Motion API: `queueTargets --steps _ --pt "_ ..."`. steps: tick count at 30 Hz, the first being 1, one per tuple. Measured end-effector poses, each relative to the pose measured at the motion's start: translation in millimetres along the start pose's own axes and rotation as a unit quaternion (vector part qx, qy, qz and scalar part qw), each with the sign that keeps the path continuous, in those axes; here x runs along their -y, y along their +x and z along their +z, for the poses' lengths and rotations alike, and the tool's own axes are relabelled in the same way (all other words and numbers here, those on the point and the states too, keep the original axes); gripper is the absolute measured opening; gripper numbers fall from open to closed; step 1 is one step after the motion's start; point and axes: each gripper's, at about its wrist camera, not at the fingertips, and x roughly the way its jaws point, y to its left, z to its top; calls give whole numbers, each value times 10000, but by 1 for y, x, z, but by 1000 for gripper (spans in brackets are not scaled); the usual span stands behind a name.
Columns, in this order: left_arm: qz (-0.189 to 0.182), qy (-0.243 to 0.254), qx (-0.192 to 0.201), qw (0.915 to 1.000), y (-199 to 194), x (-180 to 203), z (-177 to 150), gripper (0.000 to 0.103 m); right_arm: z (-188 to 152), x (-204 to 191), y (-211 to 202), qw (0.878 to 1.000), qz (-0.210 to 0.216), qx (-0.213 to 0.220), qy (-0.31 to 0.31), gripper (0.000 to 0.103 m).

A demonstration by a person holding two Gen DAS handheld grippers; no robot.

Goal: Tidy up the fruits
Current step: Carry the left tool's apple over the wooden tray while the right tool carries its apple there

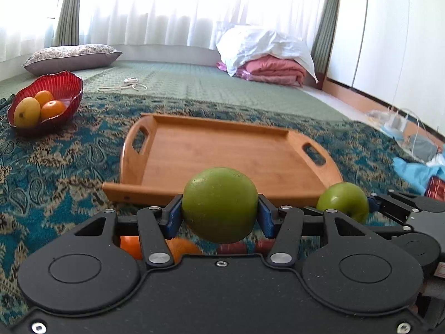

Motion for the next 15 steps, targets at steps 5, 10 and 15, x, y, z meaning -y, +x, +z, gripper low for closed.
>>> queueTargets --steps 5,10,15 --pt "40 -113 44 9999 12 -10 25 51 22 20 10 9986 -26 13 532 62" --pt "95 -235 48 9997 33 -21 53 51 42 48 34 9929 -60 -188 1174 62" --pt "83 -370 -90 9992 62 -31 77 51 58 69 60 9884 -167 -361 1468 62"
